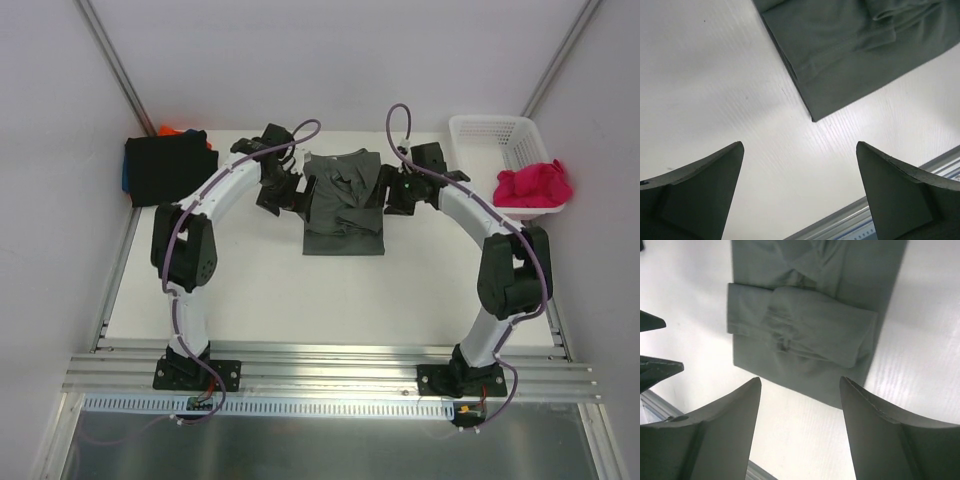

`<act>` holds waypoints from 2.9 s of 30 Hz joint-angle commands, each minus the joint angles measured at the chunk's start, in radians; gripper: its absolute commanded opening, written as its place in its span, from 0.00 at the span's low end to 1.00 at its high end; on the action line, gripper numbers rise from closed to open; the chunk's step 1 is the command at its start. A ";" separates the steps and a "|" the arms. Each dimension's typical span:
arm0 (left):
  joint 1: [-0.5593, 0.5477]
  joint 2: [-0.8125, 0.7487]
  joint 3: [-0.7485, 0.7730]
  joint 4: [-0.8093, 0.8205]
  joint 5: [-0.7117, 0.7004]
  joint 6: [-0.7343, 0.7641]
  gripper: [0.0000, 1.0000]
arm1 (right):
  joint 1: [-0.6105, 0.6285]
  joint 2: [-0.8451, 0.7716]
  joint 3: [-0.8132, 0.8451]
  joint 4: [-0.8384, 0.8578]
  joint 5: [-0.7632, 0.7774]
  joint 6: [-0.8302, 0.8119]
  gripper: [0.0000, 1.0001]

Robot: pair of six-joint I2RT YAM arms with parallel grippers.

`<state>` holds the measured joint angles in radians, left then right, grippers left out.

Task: Fold and stack the t-shirts
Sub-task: Fold the tshirt

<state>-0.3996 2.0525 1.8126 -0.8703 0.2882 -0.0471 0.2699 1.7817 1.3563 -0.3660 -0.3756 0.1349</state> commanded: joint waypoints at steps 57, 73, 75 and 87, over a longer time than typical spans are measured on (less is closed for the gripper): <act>0.071 -0.242 -0.249 -0.001 0.060 -0.017 0.90 | 0.088 0.542 0.768 -0.013 0.118 -0.041 0.72; 0.062 -0.158 -0.159 -0.001 0.088 -0.030 0.86 | 0.074 0.124 0.123 -0.016 -0.049 0.072 0.60; 0.064 -0.120 -0.129 -0.001 0.088 -0.030 0.83 | 0.069 0.117 0.106 -0.007 -0.046 0.068 0.59; 0.058 0.198 0.191 -0.002 0.135 -0.003 0.50 | 0.054 0.183 0.161 -0.034 -0.028 0.008 0.57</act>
<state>-0.3389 2.2391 1.9430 -0.8490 0.3954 -0.0593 0.3286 1.9560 1.4765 -0.4015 -0.4000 0.1688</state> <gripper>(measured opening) 0.455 0.573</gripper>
